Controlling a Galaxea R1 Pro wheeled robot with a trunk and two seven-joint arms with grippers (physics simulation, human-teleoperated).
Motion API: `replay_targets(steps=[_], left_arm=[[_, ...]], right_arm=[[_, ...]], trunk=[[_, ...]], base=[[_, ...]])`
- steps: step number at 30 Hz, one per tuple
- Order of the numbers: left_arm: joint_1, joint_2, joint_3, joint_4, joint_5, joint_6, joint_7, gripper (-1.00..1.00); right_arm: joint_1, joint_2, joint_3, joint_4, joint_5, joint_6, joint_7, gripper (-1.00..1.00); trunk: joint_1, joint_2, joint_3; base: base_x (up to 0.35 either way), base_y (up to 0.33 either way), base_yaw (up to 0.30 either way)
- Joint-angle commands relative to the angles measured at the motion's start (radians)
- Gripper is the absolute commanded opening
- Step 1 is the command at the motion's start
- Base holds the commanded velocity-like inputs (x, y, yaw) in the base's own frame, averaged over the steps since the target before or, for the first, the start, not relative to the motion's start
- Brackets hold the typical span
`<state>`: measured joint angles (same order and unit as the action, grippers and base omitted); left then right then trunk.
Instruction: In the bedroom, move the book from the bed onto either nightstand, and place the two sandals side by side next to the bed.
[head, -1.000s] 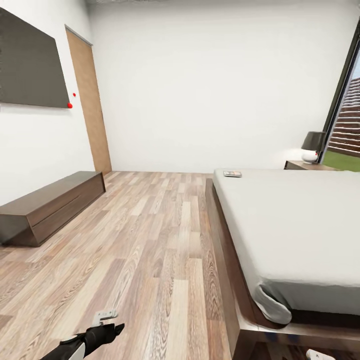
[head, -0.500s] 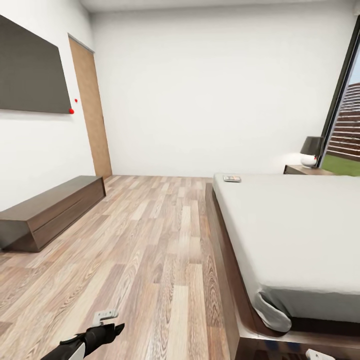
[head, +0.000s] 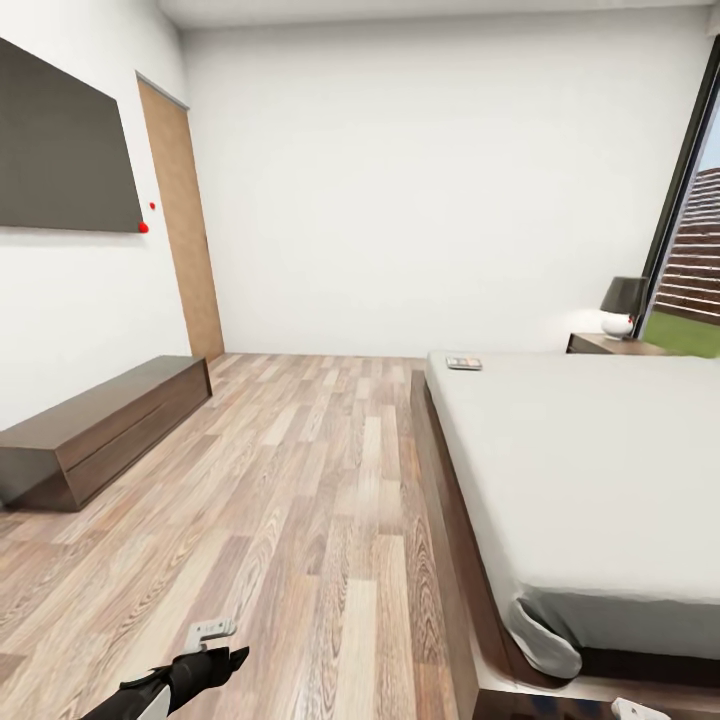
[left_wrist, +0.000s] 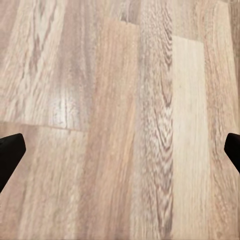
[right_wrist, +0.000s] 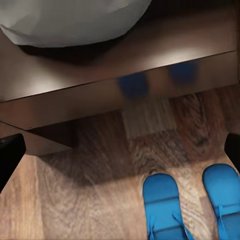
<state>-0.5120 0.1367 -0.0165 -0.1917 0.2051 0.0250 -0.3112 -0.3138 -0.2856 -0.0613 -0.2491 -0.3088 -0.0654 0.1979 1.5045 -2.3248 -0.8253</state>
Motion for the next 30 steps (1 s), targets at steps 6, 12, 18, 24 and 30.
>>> replay_targets(steps=[6,12,18,24,30], left_arm=[[0.000,0.000,-0.002,0.000,0.009,0.003,-0.003,1.00],[0.001,-0.001,-0.002,0.033,0.009,0.002,-0.003,1.00],[0.008,-0.002,-0.001,0.159,0.009,-0.114,0.002,1.00],[0.080,-0.003,-0.001,0.173,0.008,-0.158,0.047,1.00],[0.100,-0.003,-0.001,0.173,0.007,-0.165,0.060,1.00]], right_arm=[[-0.001,0.000,-0.008,0.007,-0.004,-0.001,0.006,1.00],[-0.001,0.010,-0.008,0.049,0.000,-0.002,0.004,1.00],[-0.001,0.015,-0.006,0.234,0.002,-0.002,0.003,1.00],[-0.001,0.016,-0.006,0.265,-0.001,-0.002,0.003,1.00],[-0.001,0.016,-0.006,0.267,-0.002,-0.002,0.003,1.00]], trunk=[[-0.023,0.042,0.018],[-0.046,0.084,0.037],[-0.069,0.126,0.055],[-0.092,0.168,0.074],[-0.115,0.210,0.093]], base=[[0.000,0.000,0.000],[0.000,0.000,0.000],[0.000,0.000,0.000],[0.000,0.000,0.000],[0.000,0.000,0.000]])
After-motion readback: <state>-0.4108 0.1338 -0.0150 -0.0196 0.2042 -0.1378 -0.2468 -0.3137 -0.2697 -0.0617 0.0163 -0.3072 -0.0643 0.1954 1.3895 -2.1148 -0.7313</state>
